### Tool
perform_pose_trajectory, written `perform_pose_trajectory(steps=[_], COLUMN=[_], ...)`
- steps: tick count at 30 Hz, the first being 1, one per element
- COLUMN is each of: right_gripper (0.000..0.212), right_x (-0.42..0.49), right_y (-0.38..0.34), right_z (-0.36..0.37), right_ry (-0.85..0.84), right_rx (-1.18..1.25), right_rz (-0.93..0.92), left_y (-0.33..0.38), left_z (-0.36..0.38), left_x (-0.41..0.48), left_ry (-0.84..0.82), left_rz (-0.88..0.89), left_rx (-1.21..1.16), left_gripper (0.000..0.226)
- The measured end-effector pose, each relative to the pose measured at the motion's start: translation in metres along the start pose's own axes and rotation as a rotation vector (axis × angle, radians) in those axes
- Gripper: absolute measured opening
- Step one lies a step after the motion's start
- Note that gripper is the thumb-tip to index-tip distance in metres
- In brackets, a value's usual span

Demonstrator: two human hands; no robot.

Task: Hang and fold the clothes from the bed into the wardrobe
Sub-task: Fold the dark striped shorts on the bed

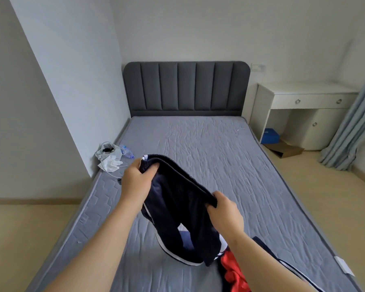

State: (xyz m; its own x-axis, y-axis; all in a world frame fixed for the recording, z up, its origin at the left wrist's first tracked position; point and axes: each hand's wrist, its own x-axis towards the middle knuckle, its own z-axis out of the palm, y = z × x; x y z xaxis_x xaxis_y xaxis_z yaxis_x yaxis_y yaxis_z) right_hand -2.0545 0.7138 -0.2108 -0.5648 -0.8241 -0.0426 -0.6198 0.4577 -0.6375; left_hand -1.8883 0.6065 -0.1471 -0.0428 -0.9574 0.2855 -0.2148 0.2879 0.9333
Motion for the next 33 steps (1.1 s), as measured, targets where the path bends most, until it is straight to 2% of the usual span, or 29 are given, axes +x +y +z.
perform_pose_trajectory(steps=[1, 4, 6, 11, 15, 22, 24, 26, 28, 30, 33], right_gripper=[0.008, 0.012, 0.012, 0.012, 0.018, 0.026, 0.031, 0.03, 0.021, 0.012, 0.003], right_x=[0.006, 0.023, 0.033, 0.048, 0.049, 0.027, 0.021, 0.022, 0.027, 0.034, 0.038], right_y=[-0.008, -0.035, -0.058, -0.125, -0.177, -0.257, -0.267, -0.267, -0.257, -0.24, -0.218], right_z=[-0.009, -0.041, -0.065, -0.125, -0.178, -0.264, -0.281, -0.286, -0.273, -0.254, -0.241], right_ry=[0.041, 0.178, 0.292, 0.523, 0.673, 0.846, 0.817, 0.66, 0.391, 0.205, 0.013], right_rx=[-0.054, -0.124, -0.093, -0.014, 0.111, 0.504, 0.762, 0.91, 0.882, 0.759, 0.748], right_rz=[-0.059, -0.199, -0.255, -0.4, -0.545, -0.953, -0.995, -0.942, -0.788, -0.631, -0.559], left_y=[0.011, 0.041, 0.064, 0.127, 0.183, 0.277, 0.289, 0.285, 0.266, 0.241, 0.214], left_z=[-0.006, -0.024, -0.035, -0.061, -0.087, -0.143, -0.16, -0.167, -0.163, -0.158, -0.165], left_x=[0.008, 0.035, 0.05, 0.084, 0.101, 0.102, 0.103, 0.105, 0.107, 0.105, 0.098], left_ry=[0.01, 0.007, 0.011, 0.071, 0.065, 0.092, 0.036, -0.06, -0.159, -0.246, -0.318], left_rz=[0.035, 0.099, 0.116, 0.17, 0.218, 0.368, 0.445, 0.401, 0.192, 0.004, -0.039], left_rx=[0.005, -0.034, -0.077, -0.237, -0.381, -0.627, -0.705, -0.68, -0.555, -0.43, -0.366], left_gripper=[0.022, 0.013, 0.007, 0.013, 0.015, 0.014, 0.019, 0.017, 0.011, 0.018, 0.025])
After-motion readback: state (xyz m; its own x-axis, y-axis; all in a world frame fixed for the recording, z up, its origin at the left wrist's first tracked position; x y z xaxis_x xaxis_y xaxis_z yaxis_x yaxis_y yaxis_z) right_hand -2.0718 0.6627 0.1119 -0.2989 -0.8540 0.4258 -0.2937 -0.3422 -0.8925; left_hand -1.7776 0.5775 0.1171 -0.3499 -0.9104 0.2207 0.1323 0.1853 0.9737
